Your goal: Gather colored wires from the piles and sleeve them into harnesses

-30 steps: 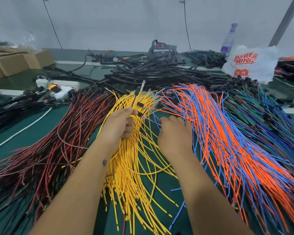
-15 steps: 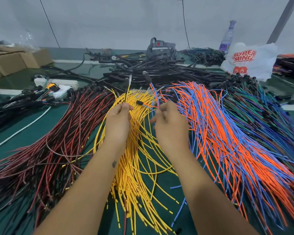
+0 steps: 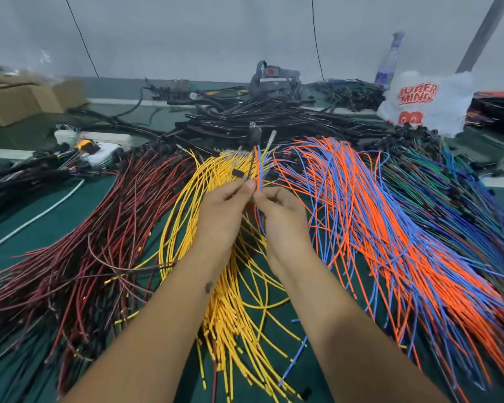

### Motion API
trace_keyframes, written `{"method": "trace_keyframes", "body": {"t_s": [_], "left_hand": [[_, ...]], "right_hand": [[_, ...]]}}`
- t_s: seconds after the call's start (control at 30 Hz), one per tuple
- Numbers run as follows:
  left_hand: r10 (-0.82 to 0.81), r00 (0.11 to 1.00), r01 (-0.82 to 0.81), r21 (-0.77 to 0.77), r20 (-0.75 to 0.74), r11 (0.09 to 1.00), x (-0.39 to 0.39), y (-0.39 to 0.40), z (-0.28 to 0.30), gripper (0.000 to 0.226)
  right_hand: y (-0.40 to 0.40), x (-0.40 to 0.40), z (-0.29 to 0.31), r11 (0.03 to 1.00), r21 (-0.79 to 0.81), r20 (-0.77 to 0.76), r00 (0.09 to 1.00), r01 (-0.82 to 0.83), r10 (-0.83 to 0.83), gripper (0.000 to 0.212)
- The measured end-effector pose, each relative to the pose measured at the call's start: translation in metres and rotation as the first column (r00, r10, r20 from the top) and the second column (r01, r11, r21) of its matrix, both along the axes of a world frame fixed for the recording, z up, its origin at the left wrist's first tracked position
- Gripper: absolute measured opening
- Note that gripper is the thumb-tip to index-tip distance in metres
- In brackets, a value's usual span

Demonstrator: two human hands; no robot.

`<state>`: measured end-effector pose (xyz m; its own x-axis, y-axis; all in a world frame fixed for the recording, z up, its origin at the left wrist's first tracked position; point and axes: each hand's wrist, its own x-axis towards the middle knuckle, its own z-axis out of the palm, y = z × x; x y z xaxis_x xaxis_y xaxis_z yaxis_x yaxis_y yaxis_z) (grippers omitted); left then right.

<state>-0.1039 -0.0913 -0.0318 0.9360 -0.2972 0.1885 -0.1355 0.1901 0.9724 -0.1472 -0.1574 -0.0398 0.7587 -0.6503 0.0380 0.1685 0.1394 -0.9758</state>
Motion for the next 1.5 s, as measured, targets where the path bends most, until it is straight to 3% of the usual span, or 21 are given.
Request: {"method": "trace_keyframes", "body": {"t_s": [0.13,0.37,0.5,0.57,0.67,0.73,0.8,0.93,1.0,1.1,1.2,1.33,1.43,1.5], "left_hand": [[-0.023,1.000,0.023,-0.028,0.010,0.999,-0.001,0.000,-0.001,0.020],[-0.103,0.994,0.101,-0.056,-0.038,0.993,0.002,0.002,0.000,0.020],[-0.126,0.991,0.124,-0.028,-0.055,0.992,0.006,0.004,-0.001,0.022],[-0.123,0.990,0.121,-0.038,-0.065,0.992,0.010,0.006,0.000,0.022],[-0.100,0.991,0.094,-0.076,-0.087,0.993,0.012,0.006,0.000,0.025],[-0.109,0.989,0.095,-0.132,-0.097,0.987,0.012,0.005,0.000,0.027],[-0.113,0.988,0.090,-0.199,-0.106,0.976,0.014,0.006,0.002,0.029],[-0.024,0.974,-0.056,-0.342,-0.225,0.938,0.031,0.018,0.006,0.030],[0.024,0.964,-0.123,-0.362,-0.264,0.924,0.038,0.025,0.006,0.030],[0.110,0.986,-0.134,-0.195,-0.129,0.972,0.035,0.022,0.004,0.029],[0.184,0.977,-0.186,0.006,0.109,0.983,0.028,0.015,0.006,0.029],[0.284,0.926,-0.302,0.038,0.249,0.952,0.040,0.025,0.012,0.028],[0.309,0.924,-0.323,0.027,0.224,0.946,0.058,0.037,0.022,0.028],[0.348,0.917,-0.358,0.016,0.193,0.934,0.074,0.043,0.034,0.029]], "right_hand": [[-0.003,0.001,-0.001,0.994,0.110,0.056,0.998,-0.027,0.021,0.015],[-0.003,0.002,-0.004,0.976,-0.219,-0.004,1.000,0.015,-0.016,0.024],[-0.002,0.001,0.001,0.923,-0.384,-0.047,0.999,-0.014,-0.005,0.012],[-0.002,-0.002,0.002,0.846,-0.531,-0.089,0.996,-0.036,-0.014,0.002],[-0.004,-0.007,0.002,0.563,-0.818,-0.217,0.970,-0.118,-0.113,0.031],[-0.005,-0.010,0.004,0.408,-0.901,-0.250,0.947,-0.150,-0.203,0.038],[-0.007,-0.013,0.004,0.333,-0.927,-0.268,0.925,-0.172,-0.269,0.028],[-0.025,-0.015,0.003,0.335,-0.909,-0.373,0.841,-0.246,-0.393,0.016],[-0.034,-0.015,0.003,0.380,-0.909,-0.344,0.817,-0.168,-0.462,0.016],[-0.037,-0.017,0.007,0.441,-0.886,-0.137,0.825,0.146,-0.548,0.018],[-0.034,-0.019,0.009,0.373,-0.875,0.041,0.816,0.308,-0.577,0.023],[-0.036,-0.018,0.007,0.339,-0.917,-0.022,0.821,0.212,-0.571,0.030],[-0.033,-0.018,0.004,0.284,-0.954,-0.084,0.830,0.092,-0.552,0.029],[-0.034,-0.017,0.004,0.303,-0.953,-0.156,0.811,0.026,-0.563,0.028]]}}
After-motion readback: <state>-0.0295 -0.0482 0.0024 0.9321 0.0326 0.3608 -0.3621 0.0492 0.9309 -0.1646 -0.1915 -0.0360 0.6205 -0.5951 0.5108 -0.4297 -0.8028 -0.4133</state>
